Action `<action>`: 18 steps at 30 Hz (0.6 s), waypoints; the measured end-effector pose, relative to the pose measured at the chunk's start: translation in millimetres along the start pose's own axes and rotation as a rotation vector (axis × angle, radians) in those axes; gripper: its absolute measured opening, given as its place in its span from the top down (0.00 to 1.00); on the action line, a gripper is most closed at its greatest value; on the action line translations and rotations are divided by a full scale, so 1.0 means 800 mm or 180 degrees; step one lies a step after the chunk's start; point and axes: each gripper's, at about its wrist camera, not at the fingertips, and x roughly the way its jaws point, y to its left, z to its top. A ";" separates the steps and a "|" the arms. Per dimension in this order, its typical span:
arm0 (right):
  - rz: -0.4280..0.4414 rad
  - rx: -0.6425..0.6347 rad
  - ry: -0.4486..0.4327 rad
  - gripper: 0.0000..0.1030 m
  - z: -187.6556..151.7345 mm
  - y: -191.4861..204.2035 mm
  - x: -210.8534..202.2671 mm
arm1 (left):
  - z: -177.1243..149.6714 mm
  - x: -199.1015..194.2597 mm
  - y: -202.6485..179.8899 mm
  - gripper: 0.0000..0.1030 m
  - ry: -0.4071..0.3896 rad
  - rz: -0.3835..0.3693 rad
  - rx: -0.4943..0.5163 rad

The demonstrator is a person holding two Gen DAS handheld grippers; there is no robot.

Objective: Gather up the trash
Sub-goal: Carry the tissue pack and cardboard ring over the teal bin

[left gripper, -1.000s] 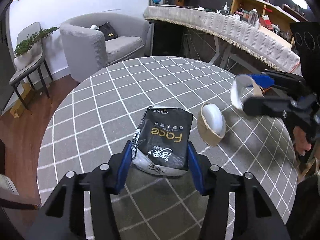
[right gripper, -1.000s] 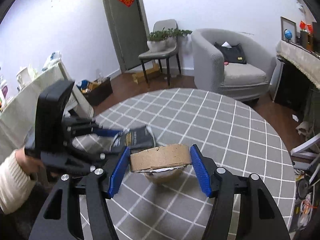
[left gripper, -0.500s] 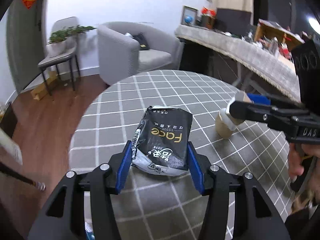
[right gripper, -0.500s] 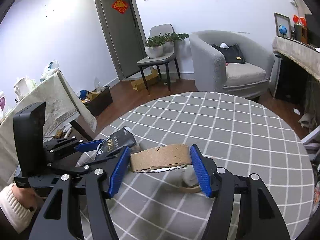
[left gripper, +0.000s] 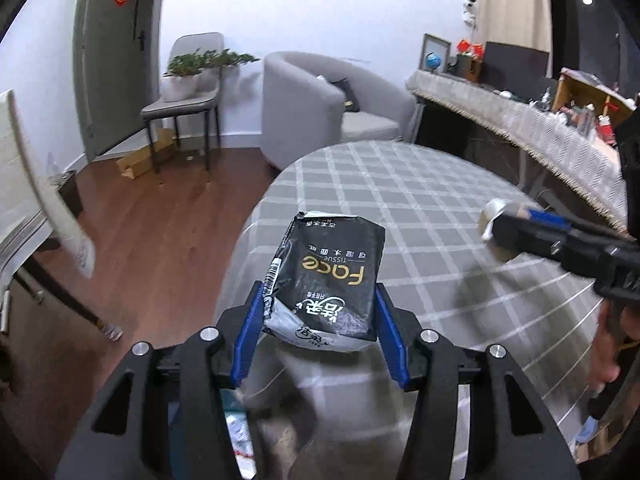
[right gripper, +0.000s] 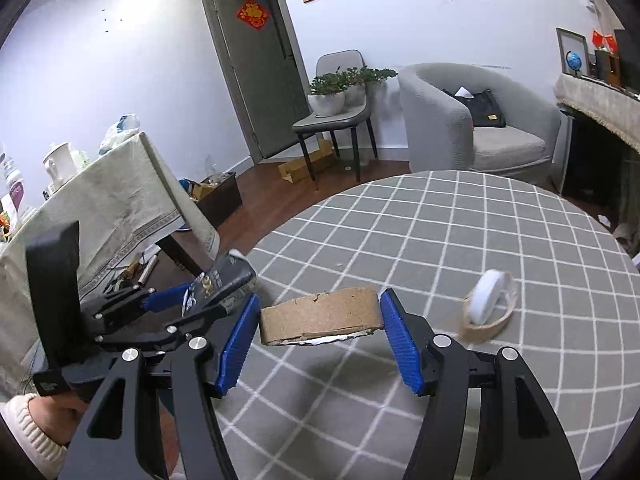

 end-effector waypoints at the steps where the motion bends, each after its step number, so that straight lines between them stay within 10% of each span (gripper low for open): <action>1: 0.0009 -0.0012 -0.0005 0.39 -0.002 0.007 0.000 | -0.005 -0.005 0.006 0.46 -0.0006 0.0012 -0.0035; 18: 0.0232 -0.0199 0.0059 0.39 -0.021 0.097 0.022 | -0.044 -0.064 0.085 0.46 0.0021 0.0504 -0.0158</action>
